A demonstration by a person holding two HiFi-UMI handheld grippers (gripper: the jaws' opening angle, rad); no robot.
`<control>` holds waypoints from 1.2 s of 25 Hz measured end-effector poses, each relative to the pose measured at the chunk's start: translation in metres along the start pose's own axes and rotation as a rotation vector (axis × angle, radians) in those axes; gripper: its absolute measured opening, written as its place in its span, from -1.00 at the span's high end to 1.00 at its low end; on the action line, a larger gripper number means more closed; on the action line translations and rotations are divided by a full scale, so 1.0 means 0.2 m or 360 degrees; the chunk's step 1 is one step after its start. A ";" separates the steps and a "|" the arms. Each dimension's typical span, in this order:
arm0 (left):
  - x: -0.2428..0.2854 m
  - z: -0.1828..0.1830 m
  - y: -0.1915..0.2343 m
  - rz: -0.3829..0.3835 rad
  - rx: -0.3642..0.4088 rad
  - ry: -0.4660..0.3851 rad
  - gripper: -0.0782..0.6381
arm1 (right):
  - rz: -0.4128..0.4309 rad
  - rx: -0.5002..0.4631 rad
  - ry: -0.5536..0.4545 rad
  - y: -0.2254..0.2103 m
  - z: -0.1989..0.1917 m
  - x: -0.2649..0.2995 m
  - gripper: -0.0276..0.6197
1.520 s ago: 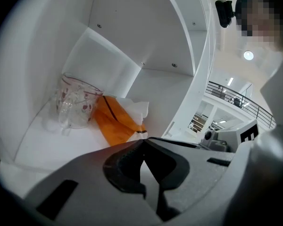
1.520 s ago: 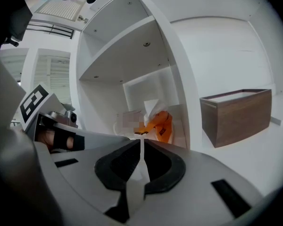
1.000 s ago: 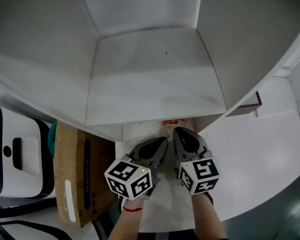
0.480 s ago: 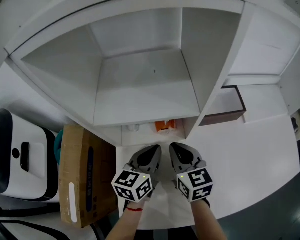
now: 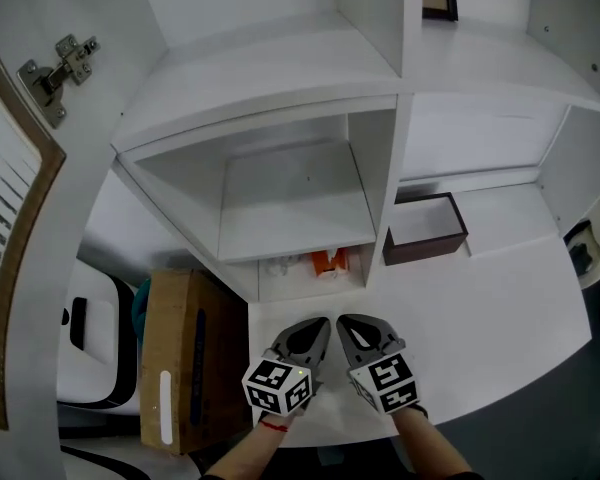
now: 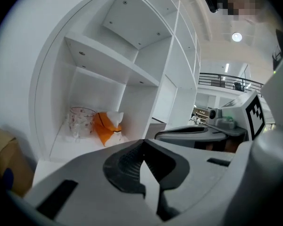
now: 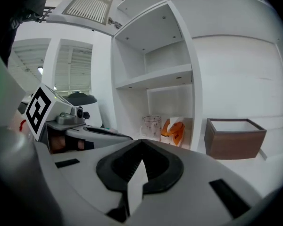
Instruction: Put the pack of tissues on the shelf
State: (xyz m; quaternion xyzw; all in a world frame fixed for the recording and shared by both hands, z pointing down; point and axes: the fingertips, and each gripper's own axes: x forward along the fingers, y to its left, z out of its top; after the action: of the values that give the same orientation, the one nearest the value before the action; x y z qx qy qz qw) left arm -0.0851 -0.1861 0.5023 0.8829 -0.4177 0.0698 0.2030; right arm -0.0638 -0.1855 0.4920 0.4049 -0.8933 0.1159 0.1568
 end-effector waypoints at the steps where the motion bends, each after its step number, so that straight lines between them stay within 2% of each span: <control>1: -0.02 0.00 -0.03 -0.0007 0.0016 0.0005 0.77 | 0.0016 0.0000 0.0005 0.02 0.00 -0.02 0.90; 10: -0.22 0.18 -0.13 0.0016 0.0085 -0.0095 0.77 | 0.0077 -0.0002 -0.0072 0.18 0.15 -0.20 0.90; 25: -0.48 0.46 -0.38 -0.0079 0.0212 -0.0200 0.77 | 0.0167 -0.0009 -0.0195 0.34 0.41 -0.48 0.90; 30: -0.54 0.57 -0.39 -0.0105 0.0195 -0.0271 0.77 | 0.0185 0.0020 -0.0246 0.34 0.50 -0.54 0.90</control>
State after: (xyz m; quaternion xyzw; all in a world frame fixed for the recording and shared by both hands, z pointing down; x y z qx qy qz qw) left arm -0.1005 -0.1129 0.3434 0.9096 -0.3992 0.0131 0.1147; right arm -0.0676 -0.1011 0.3534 0.3612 -0.9240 0.0986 0.0778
